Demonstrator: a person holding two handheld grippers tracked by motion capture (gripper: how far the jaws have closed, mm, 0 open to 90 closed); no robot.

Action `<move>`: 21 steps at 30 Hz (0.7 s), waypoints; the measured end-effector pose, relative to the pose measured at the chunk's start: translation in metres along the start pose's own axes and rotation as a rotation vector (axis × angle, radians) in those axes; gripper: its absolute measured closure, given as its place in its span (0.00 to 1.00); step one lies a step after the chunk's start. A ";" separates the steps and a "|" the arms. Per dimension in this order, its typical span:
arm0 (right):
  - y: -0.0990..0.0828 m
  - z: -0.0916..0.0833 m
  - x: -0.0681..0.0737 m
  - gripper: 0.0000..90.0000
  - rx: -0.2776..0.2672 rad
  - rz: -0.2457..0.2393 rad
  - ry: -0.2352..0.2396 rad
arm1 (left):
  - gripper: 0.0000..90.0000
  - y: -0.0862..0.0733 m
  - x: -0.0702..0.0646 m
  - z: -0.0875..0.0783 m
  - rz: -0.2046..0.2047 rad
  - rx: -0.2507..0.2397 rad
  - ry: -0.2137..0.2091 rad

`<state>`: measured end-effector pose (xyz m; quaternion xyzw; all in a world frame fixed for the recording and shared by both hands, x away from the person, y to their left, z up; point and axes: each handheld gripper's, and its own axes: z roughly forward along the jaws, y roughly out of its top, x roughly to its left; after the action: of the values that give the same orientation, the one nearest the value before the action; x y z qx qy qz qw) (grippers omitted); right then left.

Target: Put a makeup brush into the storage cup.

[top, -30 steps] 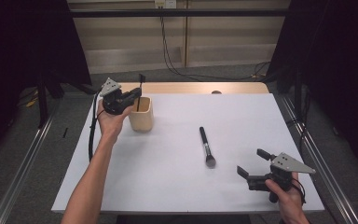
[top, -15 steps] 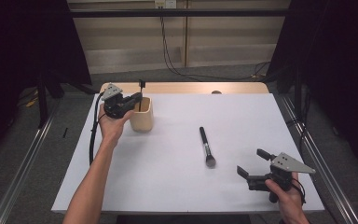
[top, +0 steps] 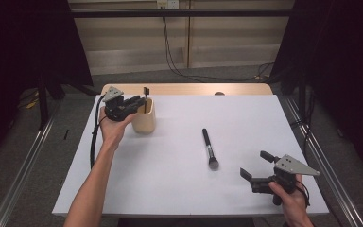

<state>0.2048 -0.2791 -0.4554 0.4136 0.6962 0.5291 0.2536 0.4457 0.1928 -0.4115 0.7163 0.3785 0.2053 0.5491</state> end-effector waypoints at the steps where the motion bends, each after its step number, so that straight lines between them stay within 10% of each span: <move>1: 0.000 0.000 0.000 0.00 0.000 0.000 0.000 | 0.74 0.000 0.000 -0.001 -0.001 -0.001 -0.002; 21: 0.000 0.001 0.000 0.00 0.003 0.000 0.001 | 0.04 0.002 0.000 -0.018 -0.038 0.001 0.015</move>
<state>0.2059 -0.2782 -0.4554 0.4137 0.6972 0.5280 0.2527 0.4342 0.2039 -0.4042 0.7077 0.3962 0.1999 0.5497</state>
